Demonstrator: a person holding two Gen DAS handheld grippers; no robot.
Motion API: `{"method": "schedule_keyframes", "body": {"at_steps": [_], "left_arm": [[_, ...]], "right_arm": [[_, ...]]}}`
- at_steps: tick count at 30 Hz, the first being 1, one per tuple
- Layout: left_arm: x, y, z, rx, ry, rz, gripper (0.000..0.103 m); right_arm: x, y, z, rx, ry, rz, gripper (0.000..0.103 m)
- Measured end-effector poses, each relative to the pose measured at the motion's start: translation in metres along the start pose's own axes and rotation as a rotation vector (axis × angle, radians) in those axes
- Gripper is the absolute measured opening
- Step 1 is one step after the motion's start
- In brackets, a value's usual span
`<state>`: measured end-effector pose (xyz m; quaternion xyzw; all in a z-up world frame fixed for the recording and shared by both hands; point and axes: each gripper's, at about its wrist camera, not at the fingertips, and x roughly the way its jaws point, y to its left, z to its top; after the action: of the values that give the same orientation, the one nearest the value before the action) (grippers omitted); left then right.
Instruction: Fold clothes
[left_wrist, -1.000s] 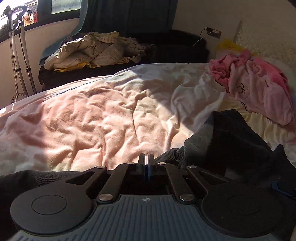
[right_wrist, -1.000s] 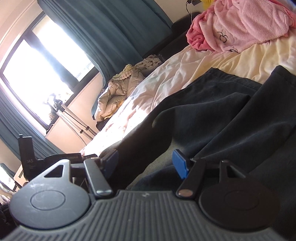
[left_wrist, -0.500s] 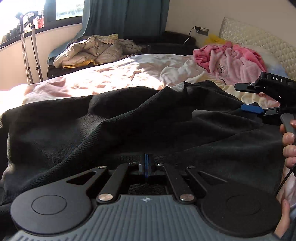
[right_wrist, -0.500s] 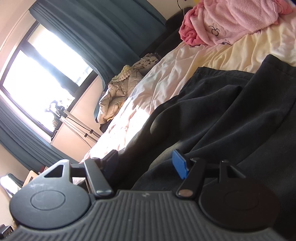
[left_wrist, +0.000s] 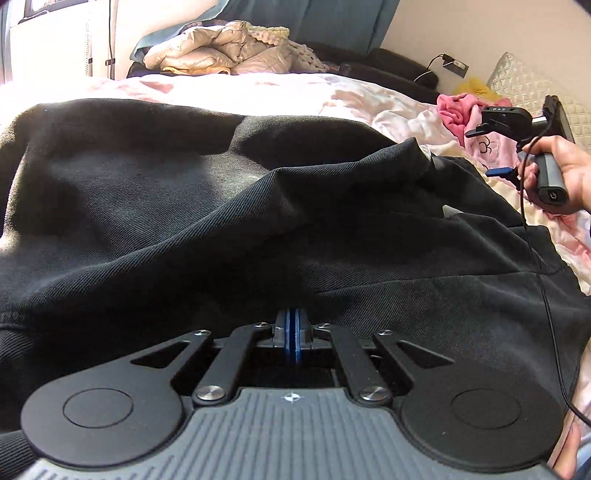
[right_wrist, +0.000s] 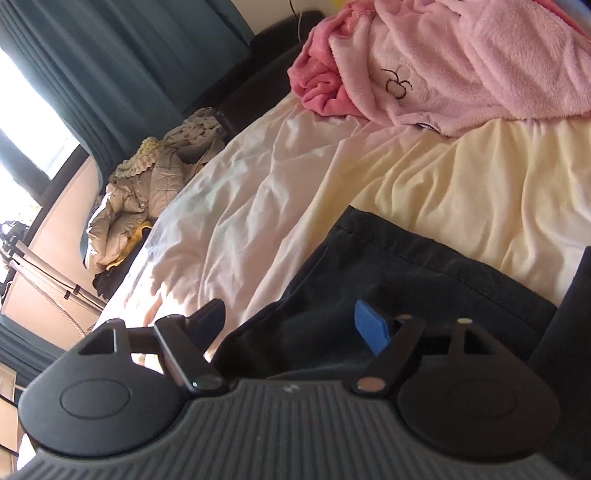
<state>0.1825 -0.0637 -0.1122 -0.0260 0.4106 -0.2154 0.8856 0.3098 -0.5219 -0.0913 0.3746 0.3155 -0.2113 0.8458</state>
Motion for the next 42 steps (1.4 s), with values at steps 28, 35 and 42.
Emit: {"method": "schedule_keyframes", "body": {"at_steps": [28,35,42], "left_arm": [[-0.014,0.048,0.009,-0.275,-0.157,-0.192,0.006],[-0.025,0.042,0.005,-0.265,-0.206,-0.176,0.012],[-0.024,0.032,0.0,-0.227,-0.19,-0.141,0.029]], "right_arm": [[-0.037,0.118,0.082,-0.157,-0.213,0.087,0.013],[-0.11,0.091,0.111,-0.118,-0.393,0.25,0.013],[-0.058,-0.12,0.023,0.183,-0.19,0.123,0.014]]}}
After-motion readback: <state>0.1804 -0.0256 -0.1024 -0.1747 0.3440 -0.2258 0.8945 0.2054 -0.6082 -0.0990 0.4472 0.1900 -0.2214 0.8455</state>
